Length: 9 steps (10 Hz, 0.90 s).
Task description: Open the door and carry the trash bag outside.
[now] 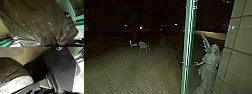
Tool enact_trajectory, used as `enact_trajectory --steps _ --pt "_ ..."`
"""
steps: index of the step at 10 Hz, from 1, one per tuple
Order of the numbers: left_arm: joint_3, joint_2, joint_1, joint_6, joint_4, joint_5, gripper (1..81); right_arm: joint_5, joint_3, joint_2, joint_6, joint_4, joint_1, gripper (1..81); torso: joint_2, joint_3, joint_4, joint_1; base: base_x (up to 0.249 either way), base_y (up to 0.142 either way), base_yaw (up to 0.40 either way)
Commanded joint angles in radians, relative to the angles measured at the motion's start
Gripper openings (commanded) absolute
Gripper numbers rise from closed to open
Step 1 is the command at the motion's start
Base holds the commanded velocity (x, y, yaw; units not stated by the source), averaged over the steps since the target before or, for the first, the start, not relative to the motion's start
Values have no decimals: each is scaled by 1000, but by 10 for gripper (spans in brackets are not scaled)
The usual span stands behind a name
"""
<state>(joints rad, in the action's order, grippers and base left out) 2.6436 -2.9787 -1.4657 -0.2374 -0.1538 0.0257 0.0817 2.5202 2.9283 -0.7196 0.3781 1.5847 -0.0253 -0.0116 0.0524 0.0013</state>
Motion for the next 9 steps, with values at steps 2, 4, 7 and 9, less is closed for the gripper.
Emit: enact_trajectory --steps 2,4,7,9 --pt "-5 6 66 -5 3 54 10 -37 -9 -5 0 2 -47 811 0 0 0 0 77 0 0" --pt "-5 6 66 -6 3 54 10 -36 -6 -4 0 2 -47 811 0 0 0 0 79 0 0" --pt "-5 6 64 -6 2 52 10 -36 -6 -4 0 1 -47 811 0 0 0 0 91 0 0" --pt "-5 6 66 -6 2 52 10 -36 -6 -4 0 1 -47 811 0 0 0 0 102 0 0"
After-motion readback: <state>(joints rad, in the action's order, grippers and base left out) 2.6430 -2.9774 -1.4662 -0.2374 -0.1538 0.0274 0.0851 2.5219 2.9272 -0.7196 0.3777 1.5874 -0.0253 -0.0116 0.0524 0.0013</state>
